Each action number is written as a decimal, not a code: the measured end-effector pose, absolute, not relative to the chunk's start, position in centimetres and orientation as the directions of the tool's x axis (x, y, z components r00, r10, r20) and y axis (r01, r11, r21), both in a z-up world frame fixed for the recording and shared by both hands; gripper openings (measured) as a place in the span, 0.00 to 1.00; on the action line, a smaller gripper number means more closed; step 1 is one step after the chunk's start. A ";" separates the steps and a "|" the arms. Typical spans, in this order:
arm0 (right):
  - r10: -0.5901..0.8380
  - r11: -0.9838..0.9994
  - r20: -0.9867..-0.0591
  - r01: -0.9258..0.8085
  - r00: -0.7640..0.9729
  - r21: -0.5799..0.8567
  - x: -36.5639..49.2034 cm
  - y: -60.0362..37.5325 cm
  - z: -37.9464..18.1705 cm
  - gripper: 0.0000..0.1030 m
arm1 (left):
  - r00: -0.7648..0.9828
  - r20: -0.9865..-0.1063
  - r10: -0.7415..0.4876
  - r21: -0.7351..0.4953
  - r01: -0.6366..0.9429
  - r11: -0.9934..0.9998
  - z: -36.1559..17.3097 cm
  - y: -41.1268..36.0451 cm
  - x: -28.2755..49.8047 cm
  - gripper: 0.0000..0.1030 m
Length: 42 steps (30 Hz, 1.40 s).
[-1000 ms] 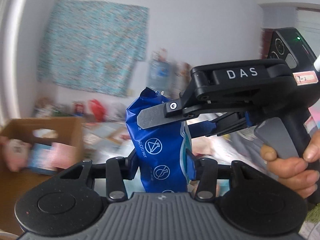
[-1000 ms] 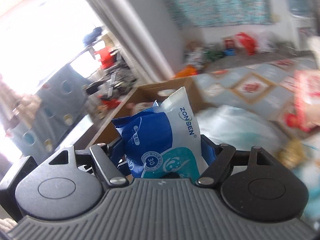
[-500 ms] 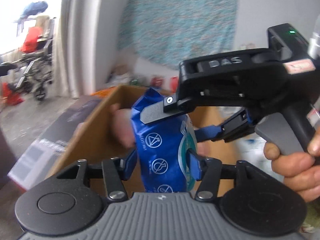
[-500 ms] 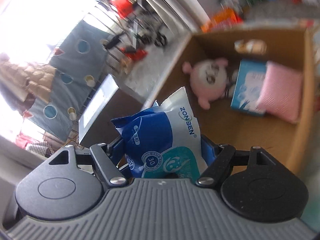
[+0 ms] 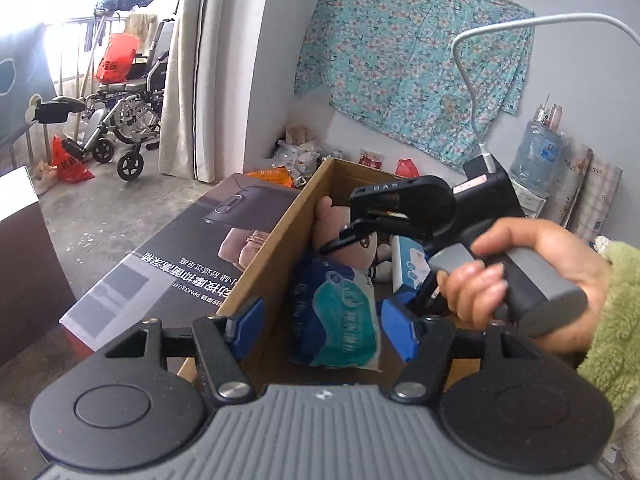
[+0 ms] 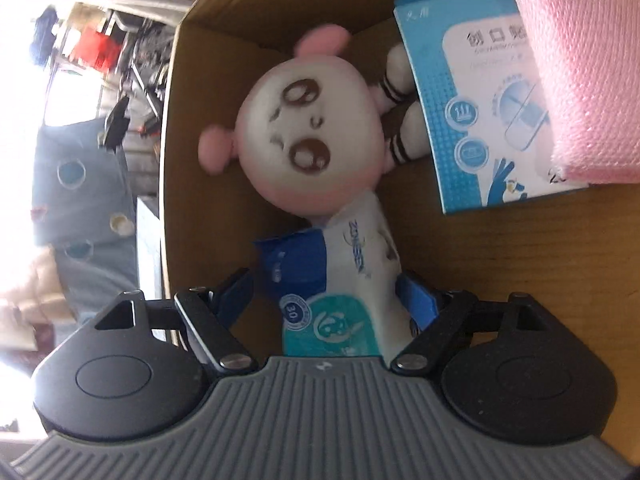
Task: Organize soft objects
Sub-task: 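Carry the wipes pack to the cardboard box and open both grippers inside, then move both tools back over the remaining clutter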
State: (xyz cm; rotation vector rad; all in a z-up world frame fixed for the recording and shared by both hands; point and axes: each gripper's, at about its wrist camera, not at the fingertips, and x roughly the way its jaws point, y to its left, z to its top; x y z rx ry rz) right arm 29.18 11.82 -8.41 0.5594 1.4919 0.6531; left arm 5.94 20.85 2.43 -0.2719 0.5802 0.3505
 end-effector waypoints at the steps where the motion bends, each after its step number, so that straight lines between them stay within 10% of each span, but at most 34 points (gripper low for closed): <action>1: 0.699 0.713 -0.715 -0.056 -0.028 0.699 29.0 11.9 -8.4 0.82 | 0.781 -0.576 0.243 -0.150 -0.393 0.907 2.3 20.6 5.9 0.65; 24: 0.748 0.565 -0.616 -0.250 -0.248 0.786 21.7 9.5 -2.8 0.84 | 0.812 -0.475 0.339 -0.109 -0.436 0.893 4.3 19.8 1.3 0.87; 42: 0.857 0.480 -0.478 -0.038 -0.191 0.877 24.2 11.8 -8.6 0.84 | 0.790 -0.505 0.346 -0.116 -0.460 0.881 3.5 21.2 1.0 0.87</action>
